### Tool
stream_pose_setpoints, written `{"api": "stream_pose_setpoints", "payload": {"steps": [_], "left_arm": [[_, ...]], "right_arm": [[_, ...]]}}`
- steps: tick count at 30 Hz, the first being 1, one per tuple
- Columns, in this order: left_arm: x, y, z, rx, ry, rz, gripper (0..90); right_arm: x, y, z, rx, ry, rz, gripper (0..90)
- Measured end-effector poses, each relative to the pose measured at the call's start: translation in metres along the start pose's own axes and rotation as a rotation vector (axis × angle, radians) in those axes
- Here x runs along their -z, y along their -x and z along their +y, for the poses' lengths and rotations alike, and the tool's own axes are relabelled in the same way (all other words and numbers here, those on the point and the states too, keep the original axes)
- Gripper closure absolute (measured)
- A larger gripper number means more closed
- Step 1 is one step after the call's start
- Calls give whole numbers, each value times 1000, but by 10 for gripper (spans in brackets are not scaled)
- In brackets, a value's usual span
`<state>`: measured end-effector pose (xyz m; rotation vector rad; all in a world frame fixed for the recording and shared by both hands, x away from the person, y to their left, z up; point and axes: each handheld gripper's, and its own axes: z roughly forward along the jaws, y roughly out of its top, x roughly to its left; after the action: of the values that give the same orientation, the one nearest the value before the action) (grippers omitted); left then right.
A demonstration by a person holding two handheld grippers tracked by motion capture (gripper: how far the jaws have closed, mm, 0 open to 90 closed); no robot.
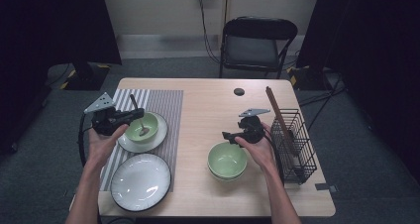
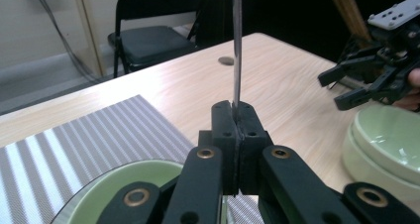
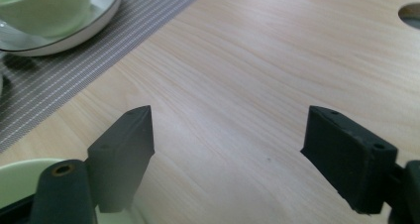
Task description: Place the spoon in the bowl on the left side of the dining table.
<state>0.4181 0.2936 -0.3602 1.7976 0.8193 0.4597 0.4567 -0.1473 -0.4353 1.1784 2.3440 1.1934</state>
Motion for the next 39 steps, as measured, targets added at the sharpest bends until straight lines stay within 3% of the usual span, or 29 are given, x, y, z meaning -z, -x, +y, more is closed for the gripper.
{"api": "stream_pose_setpoints", "payload": {"steps": [4, 8, 9, 14, 17, 21, 23, 29, 34, 36, 39], "left_arm": [[0, -7, -2, 8, 6, 9, 896], [-1, -13, -5, 13, -3, 25, 896], [-2, -17, -6, 8, -16, 43, 896], [-7, -26, -12, 18, -9, 50, 896], [-11, -26, -16, 21, -24, 38, 896], [-14, -25, -22, 24, -46, 38, 896], [-16, -23, -26, 29, -53, 27, 896], [-22, -14, -26, 5, -78, 7, 895], [-24, -10, -26, -10, -89, 1, 895], [-24, -10, -27, -24, -110, 17, 895], [-26, -11, -28, -19, -121, 4, 894]], "right_arm": [[-4, 8, -4, -17, -25, -21, 172], [-3, 12, -5, -36, -16, -40, 174], [-4, 13, -5, -33, -19, -52, 175], [-8, 19, -9, -29, -40, -93, 177], [-11, 18, -11, -10, -63, -130, 179], [-15, 18, -15, -14, -62, -126, 169], [-16, 20, -17, -41, -57, -108, 160], [-15, 26, -20, -65, -47, -132, 161], [-21, 29, -26, -46, -79, -152, 166], [-24, 29, -30, -47, -91, -162, 166], [-27, 30, -33, -53, -87, -152, 167]]}}
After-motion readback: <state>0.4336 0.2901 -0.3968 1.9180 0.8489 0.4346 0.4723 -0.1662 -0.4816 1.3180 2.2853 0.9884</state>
